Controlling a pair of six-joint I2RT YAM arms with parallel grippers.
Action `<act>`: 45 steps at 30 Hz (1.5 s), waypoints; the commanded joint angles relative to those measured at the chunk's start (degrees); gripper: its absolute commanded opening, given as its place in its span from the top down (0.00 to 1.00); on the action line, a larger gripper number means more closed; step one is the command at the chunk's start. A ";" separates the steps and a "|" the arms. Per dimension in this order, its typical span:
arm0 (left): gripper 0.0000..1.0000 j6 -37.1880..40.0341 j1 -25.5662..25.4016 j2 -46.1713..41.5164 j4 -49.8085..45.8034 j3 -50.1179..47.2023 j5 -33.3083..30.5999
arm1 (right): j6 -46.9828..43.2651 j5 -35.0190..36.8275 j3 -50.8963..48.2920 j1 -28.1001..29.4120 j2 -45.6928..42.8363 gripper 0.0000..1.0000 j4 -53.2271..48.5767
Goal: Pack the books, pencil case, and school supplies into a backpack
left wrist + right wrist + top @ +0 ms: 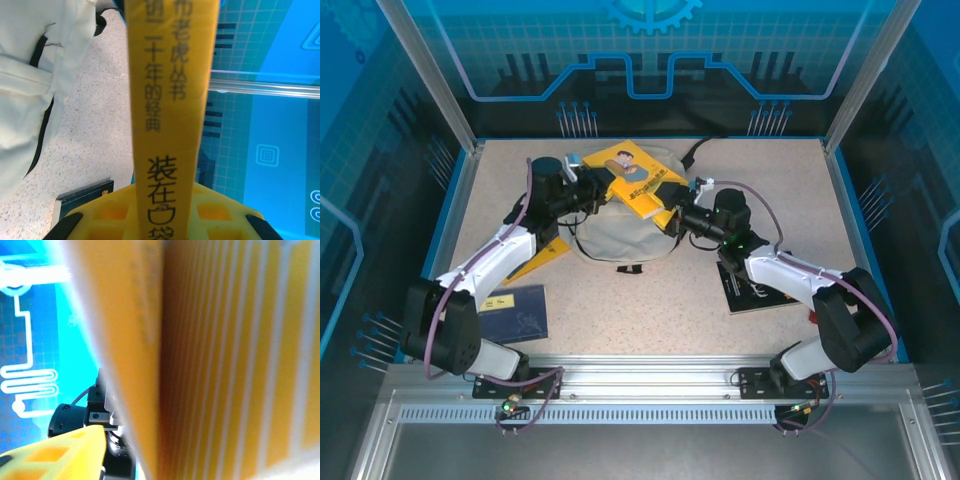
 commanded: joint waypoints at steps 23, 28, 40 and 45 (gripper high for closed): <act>0.26 40.01 -0.03 8.10 -40.71 8.06 -9.27 | -38.08 21.93 7.01 -1.23 -17.93 0.95 -55.37; 0.34 42.18 -0.29 19.29 -41.26 13.11 -9.34 | -40.74 22.36 6.95 -1.80 -19.02 0.94 -57.27; 0.33 38.45 -6.60 28.21 -39.05 10.58 -6.45 | -42.59 25.43 8.74 -2.57 -20.42 0.94 -63.77; 0.32 35.92 -12.40 25.29 -37.85 8.07 -8.54 | -43.11 26.15 7.42 -4.14 -24.30 0.94 -67.68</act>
